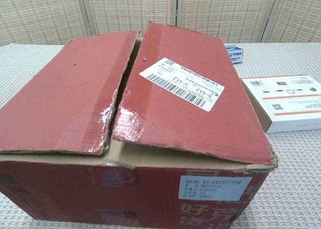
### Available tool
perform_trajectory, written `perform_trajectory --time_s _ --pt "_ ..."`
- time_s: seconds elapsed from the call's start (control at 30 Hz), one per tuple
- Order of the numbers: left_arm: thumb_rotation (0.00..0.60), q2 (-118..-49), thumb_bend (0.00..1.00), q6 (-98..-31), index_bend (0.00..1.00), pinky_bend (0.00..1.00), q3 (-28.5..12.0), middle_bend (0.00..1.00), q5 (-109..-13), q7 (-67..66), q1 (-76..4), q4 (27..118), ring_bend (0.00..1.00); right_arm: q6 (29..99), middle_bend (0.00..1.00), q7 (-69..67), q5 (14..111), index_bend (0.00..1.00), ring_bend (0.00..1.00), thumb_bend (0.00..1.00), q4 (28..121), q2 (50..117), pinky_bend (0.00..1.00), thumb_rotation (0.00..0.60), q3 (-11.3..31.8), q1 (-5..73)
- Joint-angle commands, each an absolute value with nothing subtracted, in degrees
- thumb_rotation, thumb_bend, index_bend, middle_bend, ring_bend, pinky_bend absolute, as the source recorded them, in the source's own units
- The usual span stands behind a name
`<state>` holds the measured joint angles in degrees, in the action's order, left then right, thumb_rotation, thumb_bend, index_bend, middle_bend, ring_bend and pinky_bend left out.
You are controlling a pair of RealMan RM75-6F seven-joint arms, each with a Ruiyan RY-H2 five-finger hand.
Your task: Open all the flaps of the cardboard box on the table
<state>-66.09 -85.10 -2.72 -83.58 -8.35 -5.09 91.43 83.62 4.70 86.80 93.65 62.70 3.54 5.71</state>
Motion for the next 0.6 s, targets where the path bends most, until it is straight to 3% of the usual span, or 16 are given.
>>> perform_trajectory --time_s 0.03,0.4,0.6 --pt "0.6 -66.21 0.32 -85.26 0.22 0.0 -2.67 0.28 -83.76 -8.27 -5.03 91.26 0.23 83.64 0.17 4.32 87.1 0.17 0.24 0.24 93.68 62.57 0.15 0.6 3.42 5.74" --pt "0.6 -65.66 0.32 -85.5 0.22 0.0 -2.4 0.28 -84.18 -8.75 -4.79 92.44 0.23 83.23 0.17 -0.18 91.63 0.17 0.24 0.24 95.08 59.88 0.15 0.6 2.79 7.36" --pt "0.6 -64.94 0.32 -85.89 0.22 0.0 -2.47 0.28 -84.52 -9.3 -4.73 93.66 0.23 80.18 0.17 -3.53 97.07 0.17 0.24 0.24 99.49 55.02 0.15 0.6 2.86 11.54"
